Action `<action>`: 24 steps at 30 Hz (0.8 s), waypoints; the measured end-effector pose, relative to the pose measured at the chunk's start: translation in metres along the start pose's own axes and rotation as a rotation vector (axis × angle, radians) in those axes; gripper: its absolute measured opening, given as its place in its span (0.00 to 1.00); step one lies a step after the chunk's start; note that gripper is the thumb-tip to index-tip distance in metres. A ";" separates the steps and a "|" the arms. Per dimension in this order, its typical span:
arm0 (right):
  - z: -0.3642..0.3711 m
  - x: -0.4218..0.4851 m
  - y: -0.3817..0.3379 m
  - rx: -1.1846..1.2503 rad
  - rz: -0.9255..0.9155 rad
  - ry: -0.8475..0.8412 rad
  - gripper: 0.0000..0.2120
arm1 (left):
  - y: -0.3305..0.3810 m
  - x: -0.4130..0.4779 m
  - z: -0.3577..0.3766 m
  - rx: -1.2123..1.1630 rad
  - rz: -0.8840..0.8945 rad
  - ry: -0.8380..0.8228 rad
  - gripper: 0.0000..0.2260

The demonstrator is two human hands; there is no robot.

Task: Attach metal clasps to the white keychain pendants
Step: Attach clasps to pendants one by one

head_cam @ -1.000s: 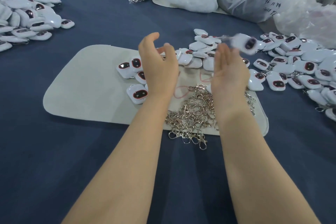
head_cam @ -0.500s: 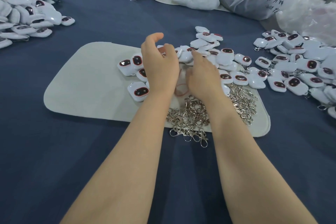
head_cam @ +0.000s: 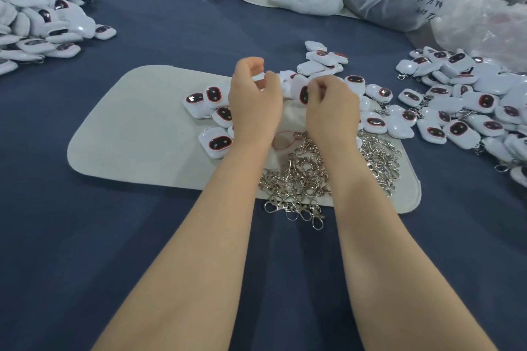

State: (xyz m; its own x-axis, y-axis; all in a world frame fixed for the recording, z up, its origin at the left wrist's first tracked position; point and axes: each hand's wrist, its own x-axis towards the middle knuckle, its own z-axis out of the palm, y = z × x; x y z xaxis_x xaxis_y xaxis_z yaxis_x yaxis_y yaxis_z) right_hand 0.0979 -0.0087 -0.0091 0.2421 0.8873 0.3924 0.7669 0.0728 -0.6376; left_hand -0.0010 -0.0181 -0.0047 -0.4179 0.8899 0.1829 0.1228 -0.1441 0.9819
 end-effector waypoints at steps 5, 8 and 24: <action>-0.005 0.005 -0.009 0.549 0.170 -0.065 0.09 | 0.002 -0.003 0.006 0.100 -0.043 -0.234 0.15; -0.007 0.002 -0.016 0.791 0.272 -0.216 0.11 | 0.003 -0.005 0.004 0.066 -0.048 -0.223 0.07; -0.052 0.004 -0.001 -0.273 0.183 -0.450 0.17 | 0.008 -0.003 0.002 -0.166 -0.202 -0.079 0.04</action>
State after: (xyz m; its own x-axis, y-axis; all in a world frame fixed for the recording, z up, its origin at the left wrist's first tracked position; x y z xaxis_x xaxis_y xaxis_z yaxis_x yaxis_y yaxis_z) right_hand 0.1286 -0.0288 0.0276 0.1539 0.9857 -0.0682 0.8770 -0.1681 -0.4501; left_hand 0.0037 -0.0212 0.0022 -0.3466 0.9379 -0.0158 -0.1076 -0.0231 0.9939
